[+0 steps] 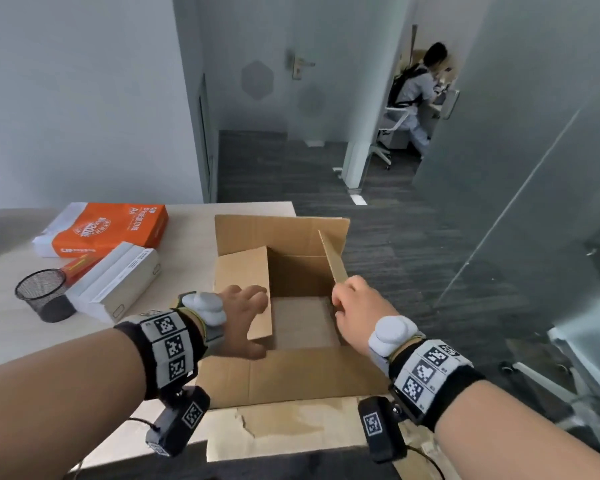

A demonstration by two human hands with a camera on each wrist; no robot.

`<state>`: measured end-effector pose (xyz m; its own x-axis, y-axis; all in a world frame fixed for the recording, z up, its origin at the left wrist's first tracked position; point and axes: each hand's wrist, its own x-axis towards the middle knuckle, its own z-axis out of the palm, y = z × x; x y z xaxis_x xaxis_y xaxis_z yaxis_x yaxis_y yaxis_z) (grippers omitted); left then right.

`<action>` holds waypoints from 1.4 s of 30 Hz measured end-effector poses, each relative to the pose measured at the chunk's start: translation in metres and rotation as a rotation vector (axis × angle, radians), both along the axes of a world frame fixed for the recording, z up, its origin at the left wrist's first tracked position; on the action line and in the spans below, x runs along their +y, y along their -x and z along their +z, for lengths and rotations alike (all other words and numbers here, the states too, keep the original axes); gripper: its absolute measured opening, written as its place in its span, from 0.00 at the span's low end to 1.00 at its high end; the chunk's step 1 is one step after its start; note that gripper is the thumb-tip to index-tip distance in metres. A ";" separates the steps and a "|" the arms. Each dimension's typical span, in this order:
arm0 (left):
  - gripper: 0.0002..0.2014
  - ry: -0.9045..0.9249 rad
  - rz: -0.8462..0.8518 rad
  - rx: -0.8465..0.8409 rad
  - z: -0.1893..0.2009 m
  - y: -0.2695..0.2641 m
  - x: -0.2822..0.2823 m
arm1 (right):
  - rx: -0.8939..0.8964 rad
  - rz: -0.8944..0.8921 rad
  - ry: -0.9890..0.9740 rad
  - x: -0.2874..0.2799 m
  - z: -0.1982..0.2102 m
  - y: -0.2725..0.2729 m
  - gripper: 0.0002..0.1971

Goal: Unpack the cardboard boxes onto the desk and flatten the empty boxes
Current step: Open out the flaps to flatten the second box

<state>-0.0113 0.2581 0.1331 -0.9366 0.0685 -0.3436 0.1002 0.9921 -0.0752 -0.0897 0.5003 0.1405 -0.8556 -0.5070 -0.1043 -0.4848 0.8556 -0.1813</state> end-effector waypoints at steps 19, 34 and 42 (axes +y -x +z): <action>0.28 0.462 -0.294 -0.178 0.029 0.048 0.030 | -0.218 -0.364 0.200 0.034 0.018 0.030 0.38; 0.22 0.230 0.084 0.250 0.046 0.077 -0.013 | -0.213 -0.367 -0.010 0.074 0.031 0.030 0.14; 0.22 0.137 0.148 0.317 0.029 0.091 -0.009 | -0.175 -0.157 0.017 0.089 0.028 0.006 0.20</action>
<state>-0.1028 0.2496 0.1620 -0.9943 -0.1019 -0.0320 -0.0928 0.9728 -0.2121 -0.0958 0.5892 0.1681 -0.8940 -0.3718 -0.2502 -0.3059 0.9143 -0.2656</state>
